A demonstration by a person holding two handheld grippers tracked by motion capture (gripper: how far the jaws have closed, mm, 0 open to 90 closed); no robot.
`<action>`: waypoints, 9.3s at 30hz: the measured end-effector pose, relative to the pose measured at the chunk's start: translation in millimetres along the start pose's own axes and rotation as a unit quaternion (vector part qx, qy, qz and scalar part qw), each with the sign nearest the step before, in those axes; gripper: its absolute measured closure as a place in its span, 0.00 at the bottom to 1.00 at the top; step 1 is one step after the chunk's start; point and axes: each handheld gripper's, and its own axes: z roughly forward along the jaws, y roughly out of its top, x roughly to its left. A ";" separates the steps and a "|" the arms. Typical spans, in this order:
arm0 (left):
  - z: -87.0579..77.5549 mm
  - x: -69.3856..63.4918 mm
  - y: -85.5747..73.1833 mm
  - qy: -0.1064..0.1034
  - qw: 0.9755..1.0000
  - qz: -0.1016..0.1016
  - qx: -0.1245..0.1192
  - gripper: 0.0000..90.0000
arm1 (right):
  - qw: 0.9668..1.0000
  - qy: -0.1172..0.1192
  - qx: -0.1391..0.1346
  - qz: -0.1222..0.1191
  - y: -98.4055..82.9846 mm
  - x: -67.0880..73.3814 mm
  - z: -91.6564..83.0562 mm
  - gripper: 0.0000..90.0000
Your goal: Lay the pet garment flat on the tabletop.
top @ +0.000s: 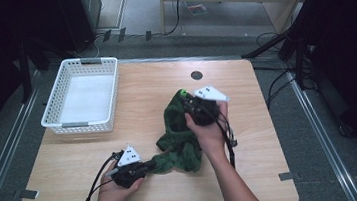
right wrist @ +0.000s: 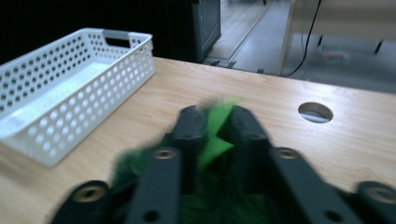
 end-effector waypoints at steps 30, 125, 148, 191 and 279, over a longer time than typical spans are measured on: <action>-12.5 3.2 -4.7 -0.083 0.996 -0.039 0.004 0.70 | 0.991 0.057 0.109 0.058 -82.4 -55.0 -29.8 0.70; 43.1 60.6 72.1 0.104 0.985 -0.133 -0.048 0.59 | 0.990 0.063 0.102 0.075 -91.9 -56.0 -14.6 0.71; 43.6 56.6 62.2 0.124 0.985 -0.116 -0.043 0.69 | 0.989 0.055 0.120 0.074 -103.9 -51.3 -3.1 0.78; -17.6 11.4 -10.2 0.036 0.993 -0.086 -0.070 0.72 | 0.993 -0.032 0.081 0.077 -136.6 -47.9 -121.5 0.68; 7.1 -3.9 1.2 0.035 0.998 -0.051 -0.033 0.77 | 0.987 -0.014 0.147 0.066 -59.4 -58.3 49.8 0.61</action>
